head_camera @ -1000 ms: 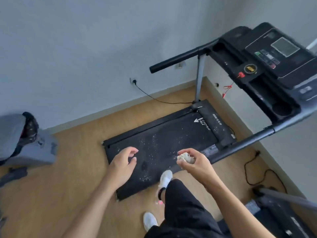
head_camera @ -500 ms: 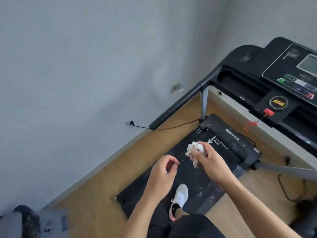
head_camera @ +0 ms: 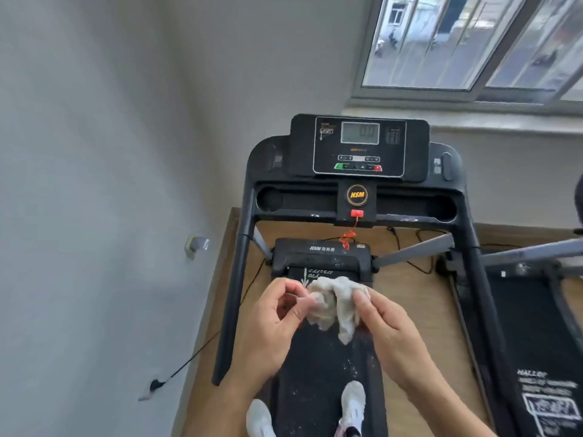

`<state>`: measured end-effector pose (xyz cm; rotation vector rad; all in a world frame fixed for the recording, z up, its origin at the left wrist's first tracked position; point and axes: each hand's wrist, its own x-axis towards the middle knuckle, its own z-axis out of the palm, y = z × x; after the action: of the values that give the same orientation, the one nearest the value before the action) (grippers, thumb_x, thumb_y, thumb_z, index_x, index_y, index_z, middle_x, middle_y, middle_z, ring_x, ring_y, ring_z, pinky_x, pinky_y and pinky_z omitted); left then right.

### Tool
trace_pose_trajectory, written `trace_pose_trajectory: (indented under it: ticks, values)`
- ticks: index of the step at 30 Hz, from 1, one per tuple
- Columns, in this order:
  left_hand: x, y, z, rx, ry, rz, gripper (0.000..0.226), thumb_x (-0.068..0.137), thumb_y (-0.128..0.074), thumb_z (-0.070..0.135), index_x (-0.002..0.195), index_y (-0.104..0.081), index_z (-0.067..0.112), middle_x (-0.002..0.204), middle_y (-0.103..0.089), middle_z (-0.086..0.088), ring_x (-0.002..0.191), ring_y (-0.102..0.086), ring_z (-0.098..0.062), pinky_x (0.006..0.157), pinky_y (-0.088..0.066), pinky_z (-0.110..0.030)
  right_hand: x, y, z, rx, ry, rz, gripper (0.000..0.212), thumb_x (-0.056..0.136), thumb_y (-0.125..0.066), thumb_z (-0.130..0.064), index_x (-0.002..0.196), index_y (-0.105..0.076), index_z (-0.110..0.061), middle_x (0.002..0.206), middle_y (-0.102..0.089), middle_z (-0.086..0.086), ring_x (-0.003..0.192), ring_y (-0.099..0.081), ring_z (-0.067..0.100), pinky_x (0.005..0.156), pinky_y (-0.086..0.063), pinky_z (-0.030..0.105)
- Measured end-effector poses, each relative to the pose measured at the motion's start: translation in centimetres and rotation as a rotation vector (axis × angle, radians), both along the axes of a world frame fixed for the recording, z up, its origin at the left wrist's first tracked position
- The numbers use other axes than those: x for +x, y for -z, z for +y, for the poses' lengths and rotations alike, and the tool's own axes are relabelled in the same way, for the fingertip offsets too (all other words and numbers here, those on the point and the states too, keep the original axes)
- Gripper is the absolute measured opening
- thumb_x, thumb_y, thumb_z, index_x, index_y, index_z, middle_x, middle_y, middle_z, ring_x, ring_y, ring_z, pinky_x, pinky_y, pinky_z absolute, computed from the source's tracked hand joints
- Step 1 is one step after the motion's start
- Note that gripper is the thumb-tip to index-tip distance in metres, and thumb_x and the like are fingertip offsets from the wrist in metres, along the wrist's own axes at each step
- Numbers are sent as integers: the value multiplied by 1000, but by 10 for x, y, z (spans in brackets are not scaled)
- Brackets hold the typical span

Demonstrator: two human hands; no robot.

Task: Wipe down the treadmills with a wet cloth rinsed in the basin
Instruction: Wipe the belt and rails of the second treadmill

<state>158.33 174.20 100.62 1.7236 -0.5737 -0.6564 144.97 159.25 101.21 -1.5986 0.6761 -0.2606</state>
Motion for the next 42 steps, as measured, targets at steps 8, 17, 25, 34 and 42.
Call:
trace_pose_trajectory:
  ticks: [8,17,25,34,42]
  values:
    - [4,-28,-15,-120,-155,228,25,94,-57,41,100,-64,17,91,-72,-3,80,-67,-18,62,-58,-32,-40,-19,-33,-23,340,-111,31,101,-53,-41,98,-80,-26,93,-76,11,90,-71,35,81,-59,59]
    - [-58,-54,-56,-235,-94,440,34,102,-58,47,110,-73,18,105,-73,-10,91,-70,-26,81,-56,-48,-86,-41,-77,-84,298,-209,26,109,-53,-13,109,-76,-24,99,-76,-1,92,-71,19,78,-58,36]
    - [-69,-45,-65,-10,-134,-509,34,80,-80,60,71,-72,28,74,-66,7,71,-66,-16,53,-52,-22,-110,-51,-116,-382,263,-148,20,106,-61,-20,101,-75,-32,83,-74,-8,68,-62,10,53,-46,20]
    - [-59,-24,-36,241,-37,-556,62,51,-87,79,85,-66,31,88,-66,8,79,-64,-13,61,-52,-26,-117,-52,-138,-102,68,-130,22,107,-59,-18,113,-70,-36,78,-72,14,60,-59,16,53,-47,32]
    - [-84,-12,-57,241,121,-645,43,88,-59,77,128,-61,61,82,-47,10,68,-53,-9,60,-45,-20,-112,-63,-176,647,231,-306,29,89,-66,-13,113,-80,-6,86,-71,13,55,-57,11,42,-47,16]
